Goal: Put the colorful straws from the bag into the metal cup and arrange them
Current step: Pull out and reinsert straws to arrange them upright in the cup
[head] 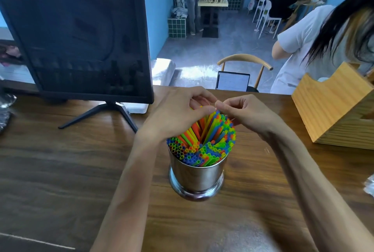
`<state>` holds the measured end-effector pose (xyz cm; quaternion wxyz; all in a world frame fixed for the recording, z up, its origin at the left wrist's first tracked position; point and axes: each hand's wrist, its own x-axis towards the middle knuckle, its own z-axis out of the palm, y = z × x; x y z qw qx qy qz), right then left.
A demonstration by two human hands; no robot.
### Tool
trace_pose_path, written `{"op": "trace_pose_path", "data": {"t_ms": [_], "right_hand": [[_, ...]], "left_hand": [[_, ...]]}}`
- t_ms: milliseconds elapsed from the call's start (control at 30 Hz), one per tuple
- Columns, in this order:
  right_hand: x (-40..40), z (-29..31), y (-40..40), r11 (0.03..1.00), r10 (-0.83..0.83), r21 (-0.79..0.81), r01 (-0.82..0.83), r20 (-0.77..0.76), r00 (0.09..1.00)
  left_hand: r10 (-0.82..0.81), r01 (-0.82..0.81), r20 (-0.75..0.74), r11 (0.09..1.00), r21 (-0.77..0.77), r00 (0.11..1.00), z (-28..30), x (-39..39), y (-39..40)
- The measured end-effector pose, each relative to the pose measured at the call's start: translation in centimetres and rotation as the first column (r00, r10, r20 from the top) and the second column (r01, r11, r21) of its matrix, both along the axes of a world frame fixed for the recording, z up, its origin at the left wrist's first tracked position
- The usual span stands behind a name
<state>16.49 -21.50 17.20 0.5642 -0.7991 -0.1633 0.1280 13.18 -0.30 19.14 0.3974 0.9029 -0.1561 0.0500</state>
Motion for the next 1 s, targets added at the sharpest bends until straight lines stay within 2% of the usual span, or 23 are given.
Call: {"op": "trace_pose_path", "data": {"t_ms": [200,333,500,633,767,833,933,1000], "right_hand": [[0.3,0.3,-0.2,0.999,-0.022,0.039,0.022,-0.001,1.0],[0.3,0.1,0.0,0.997,-0.06,0.04,0.06,0.003,0.998],[-0.1,1.3,0.7,0.972,-0.217,0.124,0.199,0.153,0.964],[-0.6,3.1,1.5,0.962,-0.24,0.198,0.189,0.276,0.931],[-1.1,4.1,2.2,0.944,-0.228,0.307,0.118,0.353,0.907],[-1.2,4.3,2.0,0.931,-0.219,0.353,0.091,0.342,0.914],[-1.5,3.7,1.7,0.96,-0.074,0.282,-0.007,0.278,0.958],[-1.9,2.8,1.3,0.972,0.047,0.209,-0.106,0.268,0.962]], "left_hand": [[0.047,-0.049,-0.032,0.996,-0.079,0.998,-0.1,0.0,-0.1],[0.059,-0.062,-0.055,0.996,-0.059,0.997,0.0,0.0,-0.1],[0.061,-0.062,-0.025,0.995,-0.076,0.998,0.2,-0.1,-0.6],[0.059,-0.054,0.037,0.99,-0.132,0.998,0.6,-0.5,-1.4],[0.07,-0.033,0.134,0.964,-0.264,0.989,1.5,-0.9,-1.7],[0.087,-0.017,0.178,0.931,-0.364,0.98,2.1,-1.2,-1.8],[0.182,0.031,0.295,0.804,-0.594,0.938,3.2,-1.8,-1.8],[0.281,0.065,0.397,0.741,-0.668,0.874,3.9,-2.1,-1.5]]}}
